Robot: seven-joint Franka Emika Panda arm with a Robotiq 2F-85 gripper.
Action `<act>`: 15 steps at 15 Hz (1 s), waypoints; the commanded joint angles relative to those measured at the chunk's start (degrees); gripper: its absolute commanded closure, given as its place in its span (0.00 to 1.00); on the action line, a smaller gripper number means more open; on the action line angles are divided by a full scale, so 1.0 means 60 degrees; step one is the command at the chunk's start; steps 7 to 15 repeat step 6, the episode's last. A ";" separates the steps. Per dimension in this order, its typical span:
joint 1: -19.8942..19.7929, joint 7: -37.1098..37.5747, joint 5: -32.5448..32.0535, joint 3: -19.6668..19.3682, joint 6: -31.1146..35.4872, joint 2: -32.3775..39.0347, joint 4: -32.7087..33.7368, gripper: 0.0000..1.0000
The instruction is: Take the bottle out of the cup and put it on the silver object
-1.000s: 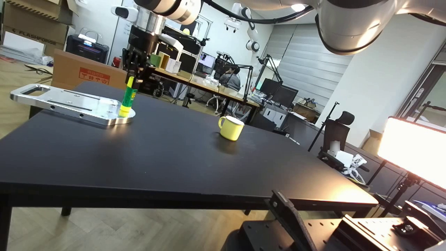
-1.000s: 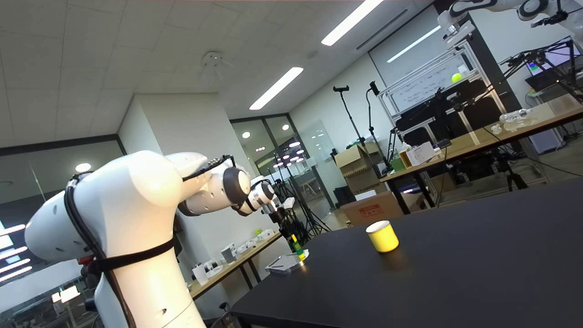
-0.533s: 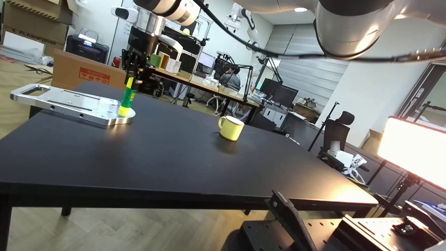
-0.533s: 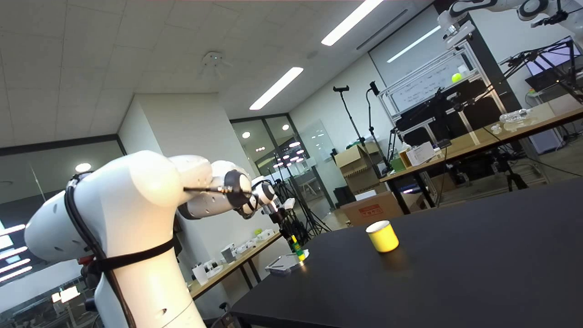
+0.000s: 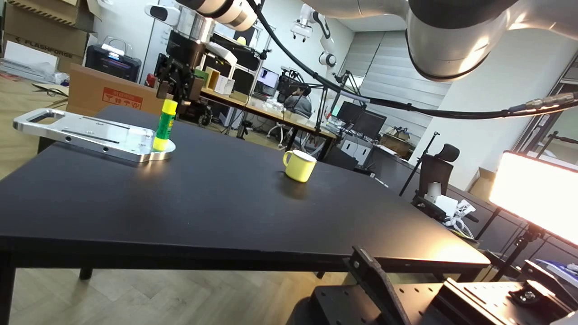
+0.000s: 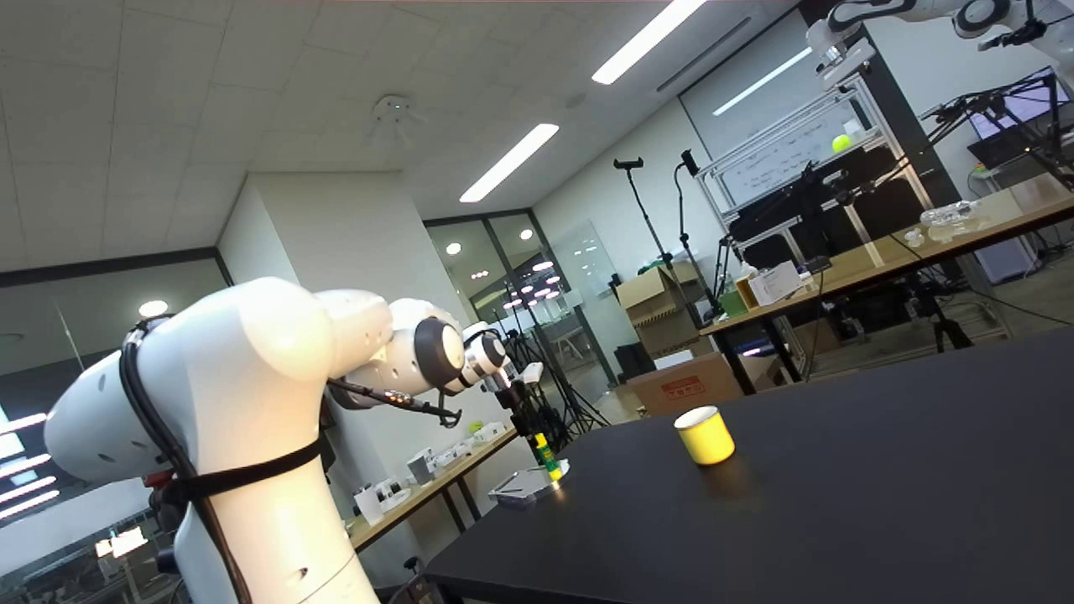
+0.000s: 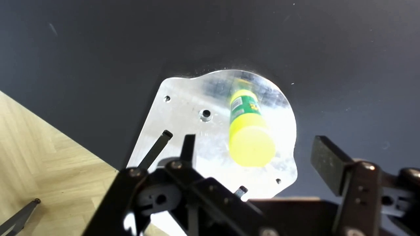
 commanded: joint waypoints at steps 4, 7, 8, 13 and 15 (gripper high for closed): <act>0.0322 0.0131 0.0203 -0.0355 -0.0485 0.0168 0.1065 0.00; 0.0304 -0.0076 0.0264 -0.0352 -0.0462 0.0321 0.1152 0.00; 0.0304 -0.0076 0.0264 -0.0352 -0.0462 0.0321 0.1152 0.00; 0.0304 -0.0076 0.0264 -0.0352 -0.0462 0.0321 0.1152 0.00; 0.0304 -0.0076 0.0264 -0.0352 -0.0462 0.0321 0.1152 0.00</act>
